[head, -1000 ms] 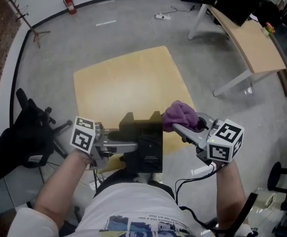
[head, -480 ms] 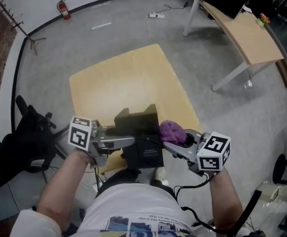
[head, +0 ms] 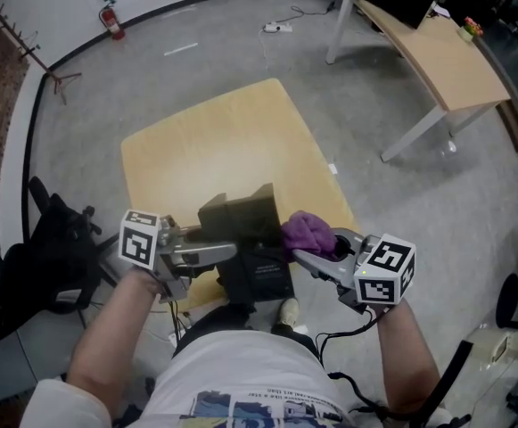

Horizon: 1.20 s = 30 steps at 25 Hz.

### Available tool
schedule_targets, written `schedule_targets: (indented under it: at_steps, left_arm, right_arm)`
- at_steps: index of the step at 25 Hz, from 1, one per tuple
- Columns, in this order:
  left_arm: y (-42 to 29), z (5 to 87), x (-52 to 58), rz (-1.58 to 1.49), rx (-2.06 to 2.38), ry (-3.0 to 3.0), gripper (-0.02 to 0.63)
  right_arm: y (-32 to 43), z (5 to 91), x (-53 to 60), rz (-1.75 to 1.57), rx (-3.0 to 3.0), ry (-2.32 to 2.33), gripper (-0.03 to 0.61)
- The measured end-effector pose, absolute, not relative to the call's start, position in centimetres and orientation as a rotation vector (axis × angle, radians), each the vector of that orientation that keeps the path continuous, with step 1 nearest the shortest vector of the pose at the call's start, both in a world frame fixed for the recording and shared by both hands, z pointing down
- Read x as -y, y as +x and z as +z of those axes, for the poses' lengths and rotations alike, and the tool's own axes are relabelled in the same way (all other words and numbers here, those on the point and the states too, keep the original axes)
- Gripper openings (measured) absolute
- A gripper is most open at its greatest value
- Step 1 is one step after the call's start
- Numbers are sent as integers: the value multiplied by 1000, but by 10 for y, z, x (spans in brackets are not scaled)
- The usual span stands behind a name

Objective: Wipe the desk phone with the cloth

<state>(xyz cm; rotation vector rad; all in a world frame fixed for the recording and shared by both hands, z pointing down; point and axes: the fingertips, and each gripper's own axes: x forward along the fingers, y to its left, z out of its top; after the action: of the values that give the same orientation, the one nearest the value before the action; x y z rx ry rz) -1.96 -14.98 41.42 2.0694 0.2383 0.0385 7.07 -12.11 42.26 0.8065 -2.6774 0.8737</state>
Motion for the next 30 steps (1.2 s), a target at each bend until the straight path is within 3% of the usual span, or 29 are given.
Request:
schedule_targets:
  at_steps: [16,23,30]
  left_arm:
    - [-19,401,159,-31,-165,2074,181]
    - [-20,405,163,-29,-140,2080,183]
    - [-9,412,157,9,-141,2085,181]
  right_arm:
    - [57,438,123,1033,2781,632,106]
    - [70,462,88,924,2644,662,106]
    - [100,412,110,693,2629,858,106]
